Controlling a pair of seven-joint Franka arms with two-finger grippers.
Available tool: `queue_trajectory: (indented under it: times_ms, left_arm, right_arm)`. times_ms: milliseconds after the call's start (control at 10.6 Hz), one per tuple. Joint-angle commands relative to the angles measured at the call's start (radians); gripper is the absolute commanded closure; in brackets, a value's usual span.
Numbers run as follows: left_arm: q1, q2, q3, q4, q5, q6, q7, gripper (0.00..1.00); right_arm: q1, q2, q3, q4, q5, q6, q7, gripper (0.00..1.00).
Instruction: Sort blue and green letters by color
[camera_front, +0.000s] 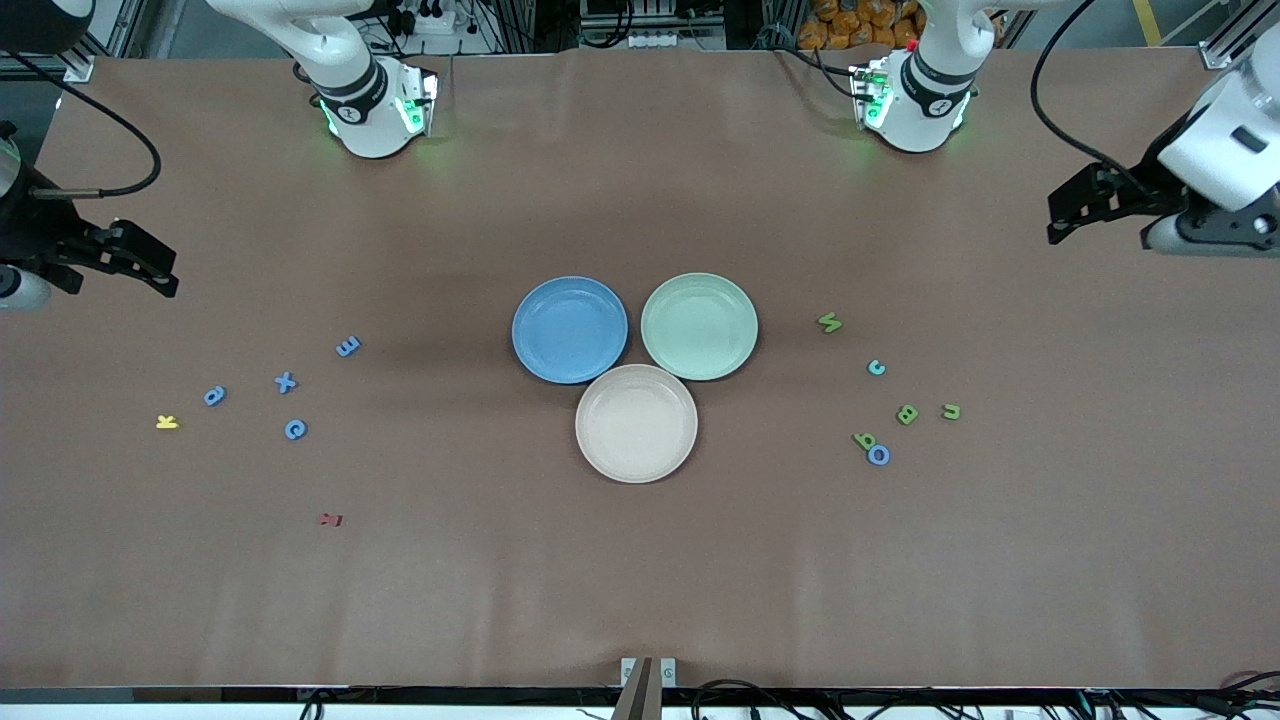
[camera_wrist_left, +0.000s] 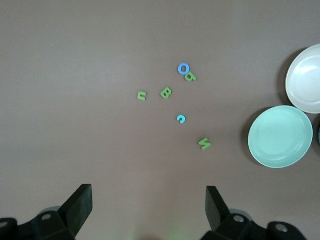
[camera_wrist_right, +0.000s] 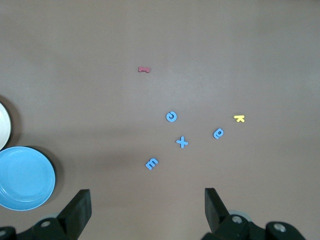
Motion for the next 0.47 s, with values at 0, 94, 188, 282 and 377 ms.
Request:
queue_trajectory:
  times_ms: [0, 94, 188, 282, 377]
  left_arm:
    - [0.008, 0.005, 0.002, -0.126, -0.029, 0.094, 0.04, 0.0]
    - [0.006, -0.008, 0.001, -0.228, -0.02, 0.207, 0.041, 0.0]
    - [0.006, -0.012, -0.001, -0.31, -0.019, 0.306, 0.072, 0.0]
    - [0.005, 0.003, -0.002, -0.35, -0.017, 0.367, 0.122, 0.0]
    - [0.005, 0.024, -0.002, -0.389, -0.016, 0.439, 0.191, 0.0]
  right_arm:
    - [-0.007, -0.003, -0.013, -0.01, 0.011, 0.008, 0.001, 0.0]
    - [-0.009, 0.009, -0.015, -0.03, 0.02, 0.051, -0.005, 0.0]
    - [-0.029, 0.01, -0.015, -0.086, 0.058, 0.112, -0.006, 0.0]
    - [-0.049, 0.015, -0.016, -0.138, 0.073, 0.16, -0.005, 0.0]
    - [-0.062, 0.029, -0.016, -0.198, 0.075, 0.206, 0.006, 0.0]
